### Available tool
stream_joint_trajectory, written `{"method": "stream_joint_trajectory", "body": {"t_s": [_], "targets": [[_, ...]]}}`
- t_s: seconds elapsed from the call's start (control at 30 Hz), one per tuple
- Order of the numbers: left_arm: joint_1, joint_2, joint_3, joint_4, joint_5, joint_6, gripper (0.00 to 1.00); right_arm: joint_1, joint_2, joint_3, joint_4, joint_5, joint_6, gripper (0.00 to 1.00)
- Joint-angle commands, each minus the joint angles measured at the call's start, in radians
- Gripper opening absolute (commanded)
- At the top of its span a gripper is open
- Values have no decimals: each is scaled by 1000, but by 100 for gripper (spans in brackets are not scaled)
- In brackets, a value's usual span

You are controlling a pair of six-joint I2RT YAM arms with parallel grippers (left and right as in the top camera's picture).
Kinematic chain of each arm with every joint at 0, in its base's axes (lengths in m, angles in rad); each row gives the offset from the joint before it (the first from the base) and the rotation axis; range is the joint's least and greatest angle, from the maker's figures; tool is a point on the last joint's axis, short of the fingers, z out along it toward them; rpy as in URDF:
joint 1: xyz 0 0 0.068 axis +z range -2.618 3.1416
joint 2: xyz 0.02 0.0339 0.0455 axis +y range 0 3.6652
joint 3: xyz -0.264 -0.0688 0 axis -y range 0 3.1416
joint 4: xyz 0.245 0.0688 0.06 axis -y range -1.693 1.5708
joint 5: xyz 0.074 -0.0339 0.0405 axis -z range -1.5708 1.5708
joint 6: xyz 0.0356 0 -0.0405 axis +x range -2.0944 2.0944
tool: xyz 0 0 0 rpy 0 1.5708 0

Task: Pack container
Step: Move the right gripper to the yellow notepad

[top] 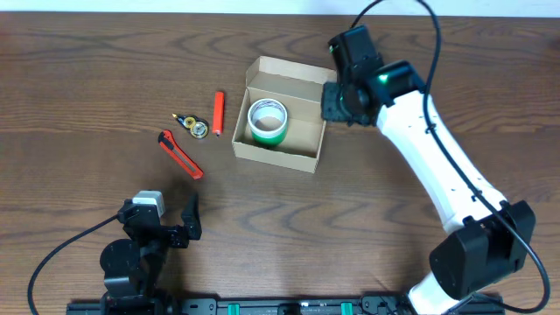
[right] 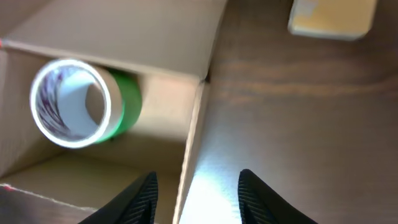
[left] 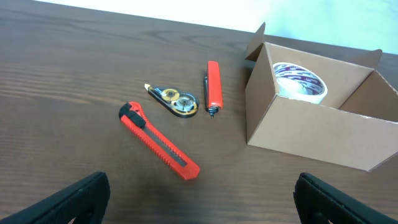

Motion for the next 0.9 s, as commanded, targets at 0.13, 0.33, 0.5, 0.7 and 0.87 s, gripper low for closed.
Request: {"method": "stream_joint_trajectory", "body": {"t_s": [0.13, 0.33, 0.5, 0.7, 0.87], "targets": [[-4, -6, -21, -3, 7, -14, 95, 16, 20, -158, 80, -21, 75, 41], [-4, -6, -21, -3, 7, -14, 95, 33, 26, -264, 227, -21, 75, 41], [-4, -6, -21, -3, 7, -14, 95, 36, 55, -283, 269, 5, 60, 28], [-4, -6, -21, -3, 7, -14, 96, 35, 68, -283, 278, 97, -7, 16], [-4, -6, -21, -3, 7, -14, 95, 35, 68, -283, 284, 126, -61, 16]]}}
